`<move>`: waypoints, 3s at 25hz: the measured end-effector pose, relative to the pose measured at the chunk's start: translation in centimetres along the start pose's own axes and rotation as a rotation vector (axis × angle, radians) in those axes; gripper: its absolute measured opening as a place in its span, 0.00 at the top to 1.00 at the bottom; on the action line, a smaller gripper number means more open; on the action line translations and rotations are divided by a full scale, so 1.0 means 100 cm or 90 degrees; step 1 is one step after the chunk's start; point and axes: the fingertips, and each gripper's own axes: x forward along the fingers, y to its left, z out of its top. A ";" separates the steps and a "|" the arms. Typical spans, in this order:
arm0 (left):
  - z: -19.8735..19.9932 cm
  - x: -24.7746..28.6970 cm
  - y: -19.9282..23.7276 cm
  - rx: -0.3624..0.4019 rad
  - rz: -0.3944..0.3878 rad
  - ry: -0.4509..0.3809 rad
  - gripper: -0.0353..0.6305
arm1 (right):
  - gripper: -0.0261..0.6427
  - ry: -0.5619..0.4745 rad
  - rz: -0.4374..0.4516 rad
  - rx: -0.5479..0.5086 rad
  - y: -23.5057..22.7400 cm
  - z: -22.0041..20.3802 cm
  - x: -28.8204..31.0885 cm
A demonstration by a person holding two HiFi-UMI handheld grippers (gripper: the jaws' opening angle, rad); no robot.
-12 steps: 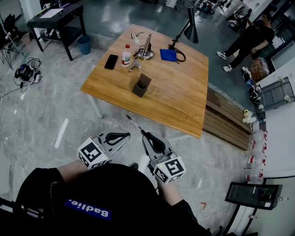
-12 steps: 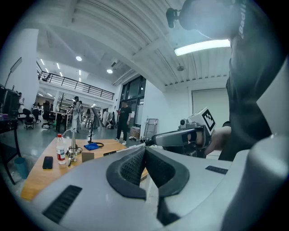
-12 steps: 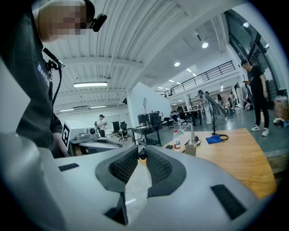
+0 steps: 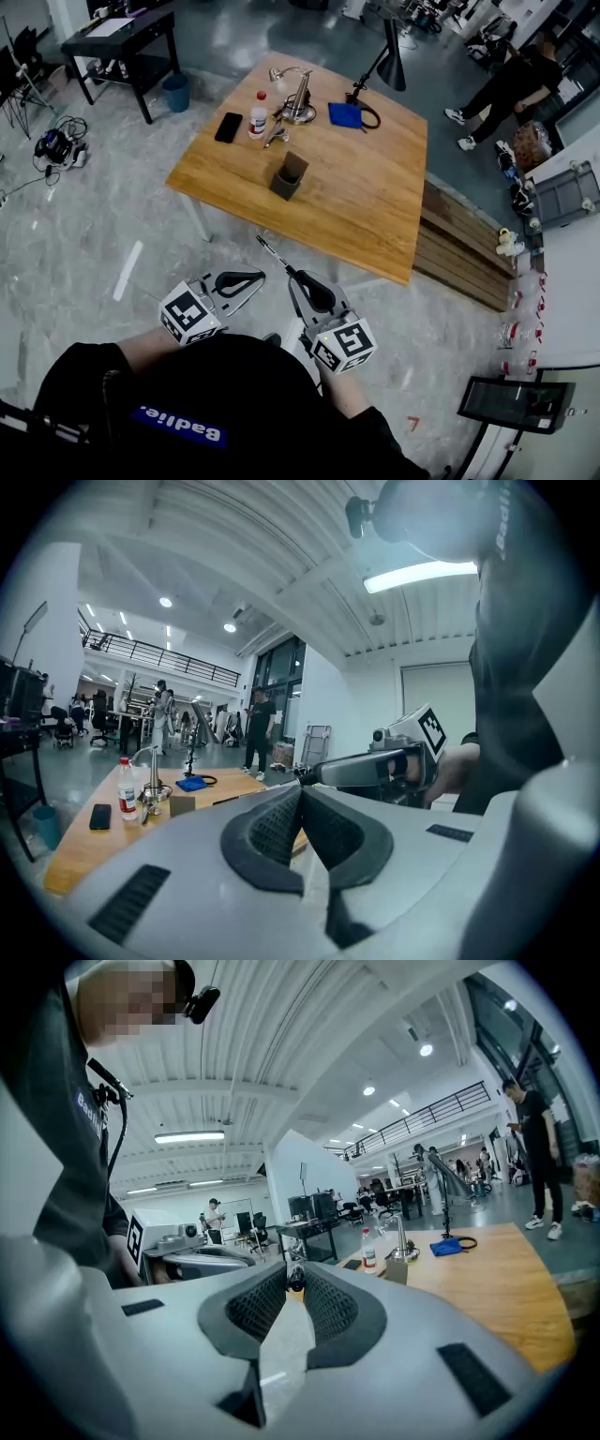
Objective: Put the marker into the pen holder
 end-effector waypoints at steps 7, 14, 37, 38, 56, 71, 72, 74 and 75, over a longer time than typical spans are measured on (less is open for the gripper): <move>0.001 0.019 -0.003 0.005 0.015 0.005 0.93 | 0.87 0.001 0.023 0.002 -0.014 -0.001 -0.006; 0.001 0.042 -0.003 0.005 0.070 -0.003 0.93 | 0.87 0.010 0.053 -0.003 -0.043 -0.010 -0.014; 0.012 0.084 0.185 -0.019 0.013 -0.006 0.93 | 0.87 0.102 -0.002 -0.010 -0.133 0.004 0.145; 0.013 0.085 0.194 -0.021 0.005 -0.006 0.93 | 0.87 0.110 -0.009 -0.014 -0.137 0.004 0.152; 0.015 0.139 0.241 -0.029 0.017 -0.001 0.93 | 0.87 0.240 0.005 -0.131 -0.222 -0.012 0.196; 0.004 0.133 0.251 -0.047 0.080 0.001 0.93 | 0.87 0.423 0.075 -0.323 -0.262 -0.055 0.232; 0.003 0.131 0.251 -0.049 0.083 0.001 0.93 | 0.87 0.434 0.084 -0.340 -0.262 -0.057 0.235; 0.002 0.129 0.252 -0.050 0.087 0.001 0.93 | 0.87 0.458 0.103 -0.375 -0.263 -0.063 0.240; 0.000 0.127 0.252 -0.051 0.090 0.001 0.93 | 0.87 0.470 0.112 -0.394 -0.263 -0.066 0.242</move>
